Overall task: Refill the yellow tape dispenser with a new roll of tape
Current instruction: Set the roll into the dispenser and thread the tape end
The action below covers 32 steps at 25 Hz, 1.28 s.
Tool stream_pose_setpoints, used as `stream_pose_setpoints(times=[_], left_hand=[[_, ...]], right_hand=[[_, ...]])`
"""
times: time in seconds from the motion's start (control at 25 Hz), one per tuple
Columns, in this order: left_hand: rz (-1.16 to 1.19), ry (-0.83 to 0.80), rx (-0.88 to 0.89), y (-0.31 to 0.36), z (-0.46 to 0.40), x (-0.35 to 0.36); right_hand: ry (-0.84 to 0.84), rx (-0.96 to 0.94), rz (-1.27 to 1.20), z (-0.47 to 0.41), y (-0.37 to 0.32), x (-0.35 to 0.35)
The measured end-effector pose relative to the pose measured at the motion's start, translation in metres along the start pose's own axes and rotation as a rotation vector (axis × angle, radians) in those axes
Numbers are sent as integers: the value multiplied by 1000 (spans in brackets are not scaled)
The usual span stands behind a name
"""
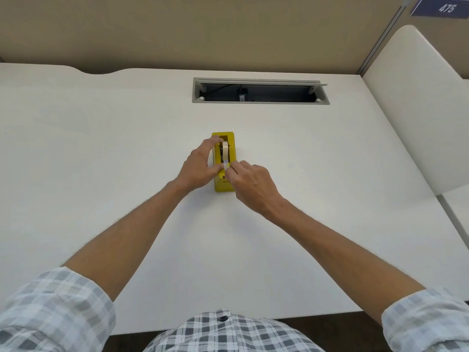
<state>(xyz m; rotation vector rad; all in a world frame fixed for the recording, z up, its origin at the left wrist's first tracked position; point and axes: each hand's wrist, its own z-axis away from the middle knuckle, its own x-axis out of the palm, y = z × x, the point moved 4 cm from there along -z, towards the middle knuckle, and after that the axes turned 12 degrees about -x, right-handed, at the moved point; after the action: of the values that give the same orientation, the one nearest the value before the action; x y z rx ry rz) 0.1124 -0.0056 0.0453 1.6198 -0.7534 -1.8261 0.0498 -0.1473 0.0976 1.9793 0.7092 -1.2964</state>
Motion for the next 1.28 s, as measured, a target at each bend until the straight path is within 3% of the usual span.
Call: stream_pose_setpoints(times=[0.64, 1.28], left_hand=[[14, -2, -21, 1, 1, 0], [29, 1, -2, 1, 1, 1]], right_hand=[[116, 57, 16, 22, -18, 9], [105, 44, 11, 22, -18, 23]])
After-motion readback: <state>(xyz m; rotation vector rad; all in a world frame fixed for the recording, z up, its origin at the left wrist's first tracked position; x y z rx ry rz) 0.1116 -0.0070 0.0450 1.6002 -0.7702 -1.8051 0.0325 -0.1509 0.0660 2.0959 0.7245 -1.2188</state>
